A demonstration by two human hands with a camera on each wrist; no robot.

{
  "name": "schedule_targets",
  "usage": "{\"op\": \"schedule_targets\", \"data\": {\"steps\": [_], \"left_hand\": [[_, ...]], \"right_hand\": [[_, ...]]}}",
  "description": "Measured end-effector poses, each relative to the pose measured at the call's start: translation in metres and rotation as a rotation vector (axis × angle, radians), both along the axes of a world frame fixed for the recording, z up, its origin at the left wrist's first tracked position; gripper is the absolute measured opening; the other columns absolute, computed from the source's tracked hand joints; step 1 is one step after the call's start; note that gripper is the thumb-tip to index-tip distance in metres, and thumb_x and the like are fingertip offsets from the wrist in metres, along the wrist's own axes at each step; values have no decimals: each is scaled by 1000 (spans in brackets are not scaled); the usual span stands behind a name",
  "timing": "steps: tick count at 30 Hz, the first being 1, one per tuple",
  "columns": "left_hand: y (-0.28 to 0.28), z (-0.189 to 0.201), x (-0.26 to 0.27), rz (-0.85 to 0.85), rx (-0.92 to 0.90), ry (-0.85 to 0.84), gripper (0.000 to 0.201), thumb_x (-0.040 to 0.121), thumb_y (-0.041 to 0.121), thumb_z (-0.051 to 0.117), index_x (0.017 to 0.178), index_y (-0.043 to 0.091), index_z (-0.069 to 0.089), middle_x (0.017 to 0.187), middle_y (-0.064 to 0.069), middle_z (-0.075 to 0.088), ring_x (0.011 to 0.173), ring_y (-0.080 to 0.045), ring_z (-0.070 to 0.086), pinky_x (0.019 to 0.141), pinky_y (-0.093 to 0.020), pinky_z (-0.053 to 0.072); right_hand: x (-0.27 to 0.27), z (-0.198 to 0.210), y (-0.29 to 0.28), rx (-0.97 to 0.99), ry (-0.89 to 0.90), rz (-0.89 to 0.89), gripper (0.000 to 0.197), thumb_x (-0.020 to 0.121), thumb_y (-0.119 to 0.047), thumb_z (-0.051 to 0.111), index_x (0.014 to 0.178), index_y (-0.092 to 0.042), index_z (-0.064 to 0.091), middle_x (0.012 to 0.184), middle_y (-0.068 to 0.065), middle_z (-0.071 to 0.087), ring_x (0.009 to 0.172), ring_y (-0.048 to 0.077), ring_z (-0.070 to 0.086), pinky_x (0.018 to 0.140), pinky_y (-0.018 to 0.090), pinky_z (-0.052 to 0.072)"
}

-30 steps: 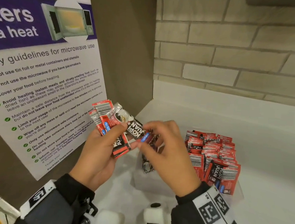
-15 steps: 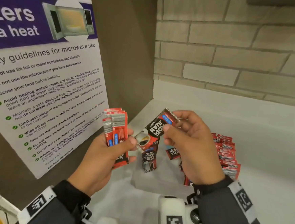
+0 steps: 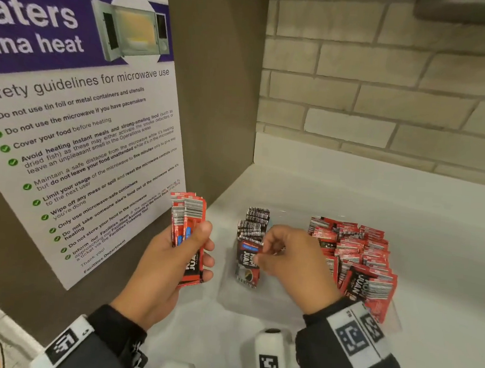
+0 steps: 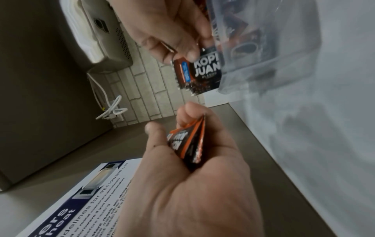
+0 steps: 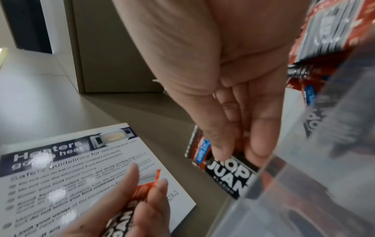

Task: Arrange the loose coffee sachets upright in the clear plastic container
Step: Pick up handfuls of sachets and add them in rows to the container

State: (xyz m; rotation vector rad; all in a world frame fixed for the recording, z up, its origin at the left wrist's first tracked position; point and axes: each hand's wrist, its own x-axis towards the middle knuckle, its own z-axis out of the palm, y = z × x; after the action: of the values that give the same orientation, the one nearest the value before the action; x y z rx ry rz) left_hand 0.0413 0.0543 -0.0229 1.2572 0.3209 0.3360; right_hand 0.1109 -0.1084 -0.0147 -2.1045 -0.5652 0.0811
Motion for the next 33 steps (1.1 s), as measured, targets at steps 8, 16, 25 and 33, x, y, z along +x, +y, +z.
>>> {"op": "schedule_targets", "data": {"steps": [8, 16, 25, 33], "left_hand": [[-4, -10, -3, -33, 36, 63, 28, 75, 32, 67, 92, 11, 63, 66, 3, 64, 55, -11, 60, 53, -29, 54], [-5, -1, 1, -15, -25, 31, 49, 76, 50, 53, 101, 8, 60, 71, -4, 64, 50, -17, 57, 45, -28, 50], [-2, 2, 8, -45, -24, 16, 32, 82, 36, 57, 102, 12, 62, 76, -6, 70, 60, -18, 67, 52, -32, 55], [1, 8, 12, -37, 21, -24, 33, 77, 34, 61, 106, 19, 66, 91, -6, 75, 69, -16, 69, 71, -39, 58]], "right_hand": [[-1, -10, 12, -69, -42, -70, 27, 71, -1, 70, 67, -15, 47, 68, 5, 61, 59, 15, 53, 56, 21, 40], [3, -13, 4, -61, -3, -100, 39, 72, -3, 73, 63, -17, 38, 67, 7, 62, 60, 17, 59, 54, 20, 43], [3, -9, 0, -9, 15, -97, 39, 72, -10, 76, 65, -17, 38, 69, 11, 64, 65, 25, 65, 66, 40, 52], [-2, 11, -9, 53, -115, -101, 35, 72, -24, 79, 70, -14, 45, 62, -3, 46, 54, 8, 40, 53, 15, 35]]}}
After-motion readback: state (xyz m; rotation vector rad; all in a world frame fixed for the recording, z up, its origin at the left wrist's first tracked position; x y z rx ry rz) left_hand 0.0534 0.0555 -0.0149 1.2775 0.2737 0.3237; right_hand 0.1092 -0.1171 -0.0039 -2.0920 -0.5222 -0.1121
